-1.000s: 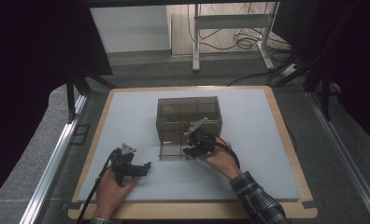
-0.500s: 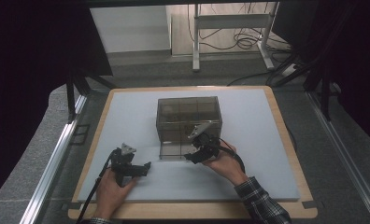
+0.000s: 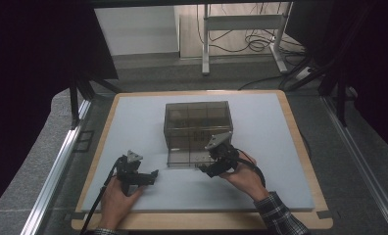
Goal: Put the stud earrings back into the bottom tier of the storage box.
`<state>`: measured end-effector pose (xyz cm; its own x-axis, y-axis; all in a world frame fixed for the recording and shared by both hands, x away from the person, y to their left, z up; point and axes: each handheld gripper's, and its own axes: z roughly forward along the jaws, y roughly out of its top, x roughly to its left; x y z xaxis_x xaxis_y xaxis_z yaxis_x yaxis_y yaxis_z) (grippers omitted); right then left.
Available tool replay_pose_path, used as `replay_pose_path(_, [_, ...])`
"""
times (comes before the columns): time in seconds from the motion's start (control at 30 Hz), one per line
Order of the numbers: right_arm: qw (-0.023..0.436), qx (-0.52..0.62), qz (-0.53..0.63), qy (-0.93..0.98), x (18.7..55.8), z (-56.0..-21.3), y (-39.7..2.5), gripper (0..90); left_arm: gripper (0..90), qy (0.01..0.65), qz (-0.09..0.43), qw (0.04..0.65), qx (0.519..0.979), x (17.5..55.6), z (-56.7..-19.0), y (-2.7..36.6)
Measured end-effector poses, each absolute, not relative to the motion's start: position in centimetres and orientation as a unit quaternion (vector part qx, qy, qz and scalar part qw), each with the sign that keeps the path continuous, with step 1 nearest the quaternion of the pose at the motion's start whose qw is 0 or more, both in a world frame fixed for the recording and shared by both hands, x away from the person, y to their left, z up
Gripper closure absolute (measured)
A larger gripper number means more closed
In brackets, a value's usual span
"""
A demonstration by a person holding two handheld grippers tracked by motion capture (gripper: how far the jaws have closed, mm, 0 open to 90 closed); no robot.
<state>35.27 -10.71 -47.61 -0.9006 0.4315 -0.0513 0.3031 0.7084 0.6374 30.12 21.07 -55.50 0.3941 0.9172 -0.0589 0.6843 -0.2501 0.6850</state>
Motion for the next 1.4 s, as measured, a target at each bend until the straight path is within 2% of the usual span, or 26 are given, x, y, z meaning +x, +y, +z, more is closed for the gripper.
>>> replay_pose_path(0.77, [0.122,0.223,0.323,0.912,32.8,-49.0,-15.0,17.8,0.0,0.519,0.179,0.321,0.772,30.1,-55.5,21.1])
replay_pose_path(1.03, [0.124,0.225,0.329,0.909,31.9,-50.6,-16.9,10.4,0.0,0.519,0.18,0.321,0.772,30.1,-55.5,21.1])
replay_pose_path(1.4, [0.136,0.243,0.336,0.9,31.4,-52.5,-19.1,4.7,0.0,0.52,0.18,0.324,0.769,30.1,-55.5,21.1])
